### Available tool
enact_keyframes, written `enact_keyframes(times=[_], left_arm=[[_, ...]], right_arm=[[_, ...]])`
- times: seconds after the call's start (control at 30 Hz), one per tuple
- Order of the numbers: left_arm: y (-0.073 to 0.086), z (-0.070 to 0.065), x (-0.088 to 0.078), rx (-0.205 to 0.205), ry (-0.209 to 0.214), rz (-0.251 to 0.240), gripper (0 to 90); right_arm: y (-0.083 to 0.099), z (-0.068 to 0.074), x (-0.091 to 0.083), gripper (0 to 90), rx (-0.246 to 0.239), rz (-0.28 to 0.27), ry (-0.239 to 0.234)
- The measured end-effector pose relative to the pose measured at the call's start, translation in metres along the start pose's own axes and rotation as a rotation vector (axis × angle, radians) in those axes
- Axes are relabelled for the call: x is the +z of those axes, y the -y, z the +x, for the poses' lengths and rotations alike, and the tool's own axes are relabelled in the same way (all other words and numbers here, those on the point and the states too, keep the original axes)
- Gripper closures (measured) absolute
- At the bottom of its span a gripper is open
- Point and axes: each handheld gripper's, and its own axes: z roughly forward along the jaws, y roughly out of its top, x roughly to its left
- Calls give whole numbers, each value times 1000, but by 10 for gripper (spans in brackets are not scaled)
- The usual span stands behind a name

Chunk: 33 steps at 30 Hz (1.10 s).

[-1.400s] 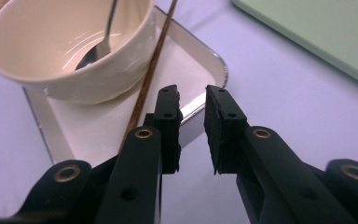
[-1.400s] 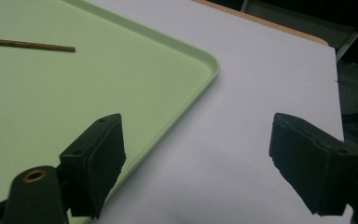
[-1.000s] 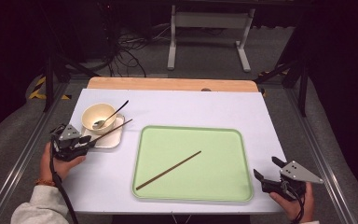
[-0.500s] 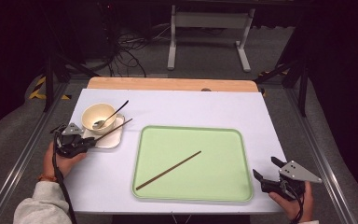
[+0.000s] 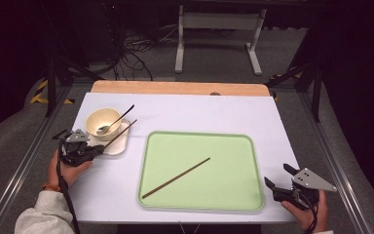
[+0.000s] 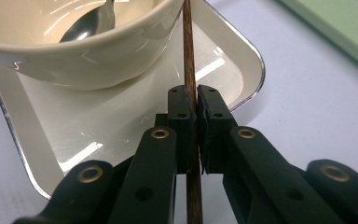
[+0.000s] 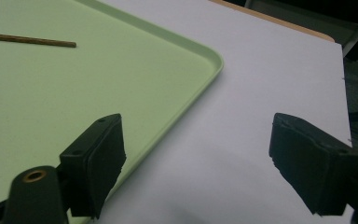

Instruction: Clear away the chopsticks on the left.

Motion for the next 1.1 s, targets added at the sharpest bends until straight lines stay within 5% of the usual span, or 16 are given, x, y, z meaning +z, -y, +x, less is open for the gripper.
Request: enact_keyframes(times=[0.43, 1.1], left_arm=[[-15, -29, -12, 25, 45, -60, 852], [-42, -92, -2, 172, 103, -110, 852]], right_arm=[[0, 0, -1, 185, 4, -4, 4], [-1, 0, -2, 185, -3, -5, 4]])
